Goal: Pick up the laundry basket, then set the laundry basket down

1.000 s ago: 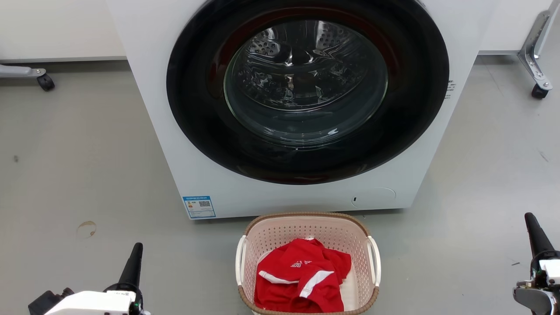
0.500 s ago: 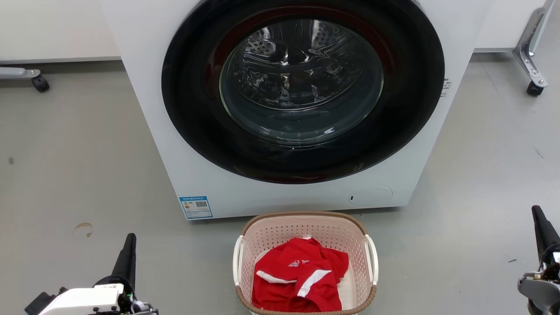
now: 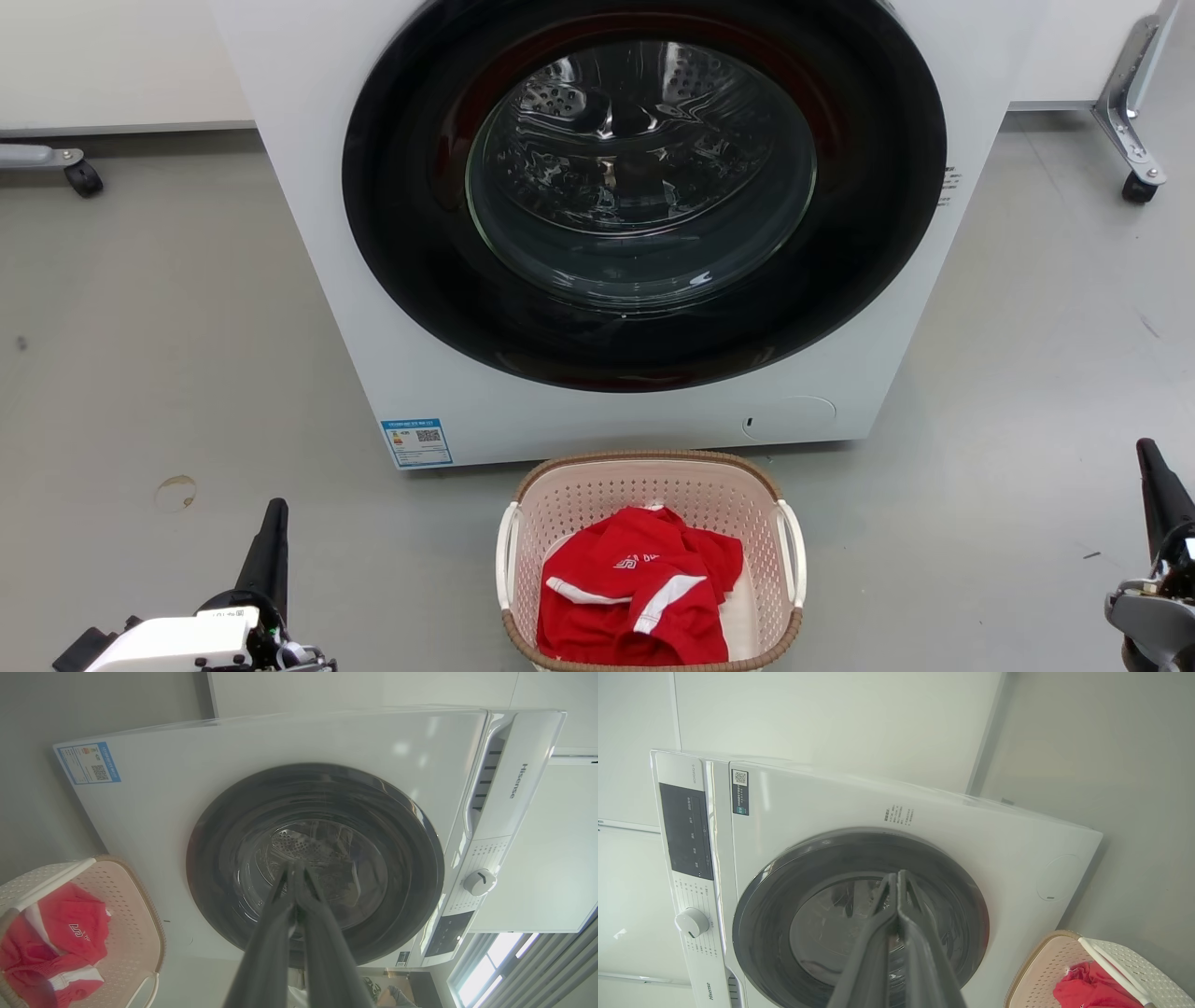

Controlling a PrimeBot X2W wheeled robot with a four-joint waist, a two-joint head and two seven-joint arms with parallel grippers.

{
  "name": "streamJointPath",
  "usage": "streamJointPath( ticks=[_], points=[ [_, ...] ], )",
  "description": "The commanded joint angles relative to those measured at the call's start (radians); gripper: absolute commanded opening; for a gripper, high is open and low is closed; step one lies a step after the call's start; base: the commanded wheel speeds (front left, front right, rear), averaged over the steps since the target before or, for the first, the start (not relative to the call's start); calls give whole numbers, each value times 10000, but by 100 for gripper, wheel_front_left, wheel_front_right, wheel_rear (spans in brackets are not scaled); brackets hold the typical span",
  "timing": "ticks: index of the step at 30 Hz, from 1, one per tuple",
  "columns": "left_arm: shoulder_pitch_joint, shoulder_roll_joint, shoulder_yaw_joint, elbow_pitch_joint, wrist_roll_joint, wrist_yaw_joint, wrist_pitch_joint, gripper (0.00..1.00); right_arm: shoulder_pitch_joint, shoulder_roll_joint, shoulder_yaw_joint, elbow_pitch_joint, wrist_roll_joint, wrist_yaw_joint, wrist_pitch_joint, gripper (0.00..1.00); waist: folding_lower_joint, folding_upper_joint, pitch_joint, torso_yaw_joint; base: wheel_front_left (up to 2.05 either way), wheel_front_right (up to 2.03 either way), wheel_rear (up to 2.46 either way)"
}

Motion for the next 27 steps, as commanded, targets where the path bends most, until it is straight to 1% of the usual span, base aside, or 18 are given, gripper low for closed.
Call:
streamJointPath(
  ticks=[1,27],
  points=[
    [-547,75,339,-232,-88,-105,37,0,-488,-250,140,-321,52,48,72,0,0,0,0,1,0,0,0],
    [-548,61,360,-232,-71,-105,53,0,-489,-246,134,-320,46,48,77,0,0,0,0,1,0,0,0]
  ],
)
